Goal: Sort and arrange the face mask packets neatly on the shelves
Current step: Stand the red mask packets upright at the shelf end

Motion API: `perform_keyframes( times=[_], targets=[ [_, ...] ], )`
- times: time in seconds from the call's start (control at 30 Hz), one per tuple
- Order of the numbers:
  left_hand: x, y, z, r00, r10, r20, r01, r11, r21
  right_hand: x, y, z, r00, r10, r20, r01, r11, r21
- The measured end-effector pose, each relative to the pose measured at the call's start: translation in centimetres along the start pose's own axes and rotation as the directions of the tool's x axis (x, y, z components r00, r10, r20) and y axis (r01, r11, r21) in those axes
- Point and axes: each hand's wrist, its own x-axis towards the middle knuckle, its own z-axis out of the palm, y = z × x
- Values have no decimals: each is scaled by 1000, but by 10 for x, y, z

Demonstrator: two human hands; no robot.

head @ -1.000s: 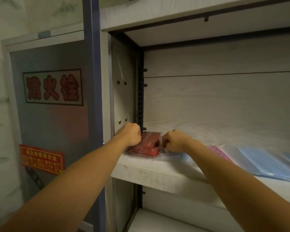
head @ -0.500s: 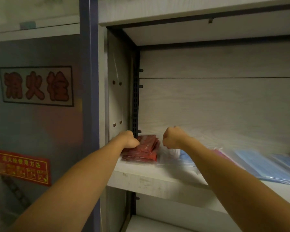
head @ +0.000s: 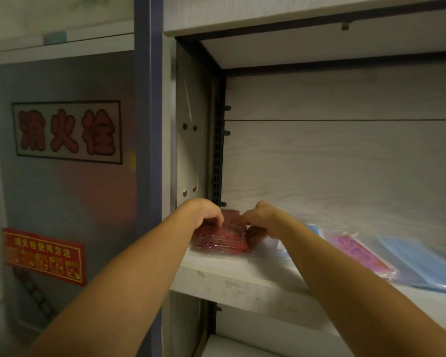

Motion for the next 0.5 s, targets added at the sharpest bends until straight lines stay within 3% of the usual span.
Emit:
perform_keyframes(
  times=[0.17,0.4,0.5],
  targets=[
    [-1,3,-1,998,-32,50,34,998,-53,1,-2,5,1000,-15,-8,15,999,-31],
    [-7,11,1,1000,10,4,-9,997,-76,12,-1,11,994,-104,-40,96,980,-174],
    [-7,15,2,1000,22,6,-22,1000,-16,15,-2,14,993,-118,-17,113,974,-194]
  ],
)
